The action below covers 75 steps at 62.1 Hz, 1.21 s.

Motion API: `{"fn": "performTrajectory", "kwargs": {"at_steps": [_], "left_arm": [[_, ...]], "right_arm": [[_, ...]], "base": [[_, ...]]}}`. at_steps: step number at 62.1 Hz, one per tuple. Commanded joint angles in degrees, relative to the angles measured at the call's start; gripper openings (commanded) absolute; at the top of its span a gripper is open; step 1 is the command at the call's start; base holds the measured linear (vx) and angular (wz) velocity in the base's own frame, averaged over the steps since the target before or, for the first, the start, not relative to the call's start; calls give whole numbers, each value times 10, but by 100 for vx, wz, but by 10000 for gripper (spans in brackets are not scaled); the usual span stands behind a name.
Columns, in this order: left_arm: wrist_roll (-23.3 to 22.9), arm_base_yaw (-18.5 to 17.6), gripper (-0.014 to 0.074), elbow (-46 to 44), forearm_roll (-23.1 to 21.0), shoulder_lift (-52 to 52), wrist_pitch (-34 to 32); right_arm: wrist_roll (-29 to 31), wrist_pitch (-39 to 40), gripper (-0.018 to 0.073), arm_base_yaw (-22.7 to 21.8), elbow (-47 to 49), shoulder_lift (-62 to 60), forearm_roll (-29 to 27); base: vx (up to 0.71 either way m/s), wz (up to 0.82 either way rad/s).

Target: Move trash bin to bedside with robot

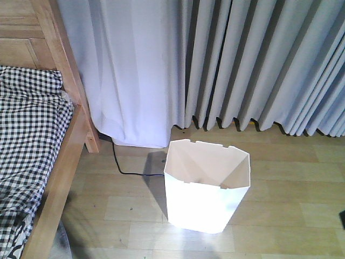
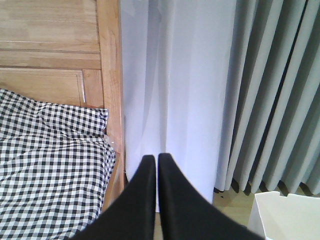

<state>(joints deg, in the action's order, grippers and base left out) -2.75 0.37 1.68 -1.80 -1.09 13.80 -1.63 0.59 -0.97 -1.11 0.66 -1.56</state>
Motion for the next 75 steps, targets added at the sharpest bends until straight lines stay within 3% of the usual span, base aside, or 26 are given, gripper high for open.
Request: {"fn": "performTrajectory", "kwargs": {"at_steps": [1,16,75], "left_arm": [[-5,-1,-6,17,-2,-6,-40],[-5,-1,-6,17,-2,-6,-40],[-5,-1,-6,17,-2,-6,-40]], "right_arm": [[-34,62,-10,14,-16,-16,44],[-44,37,-10,14,-16,-21,66],[-44,16,-10,18,-16,-21,66]], "base": [[0,0],[0,0],[0,0]]}}
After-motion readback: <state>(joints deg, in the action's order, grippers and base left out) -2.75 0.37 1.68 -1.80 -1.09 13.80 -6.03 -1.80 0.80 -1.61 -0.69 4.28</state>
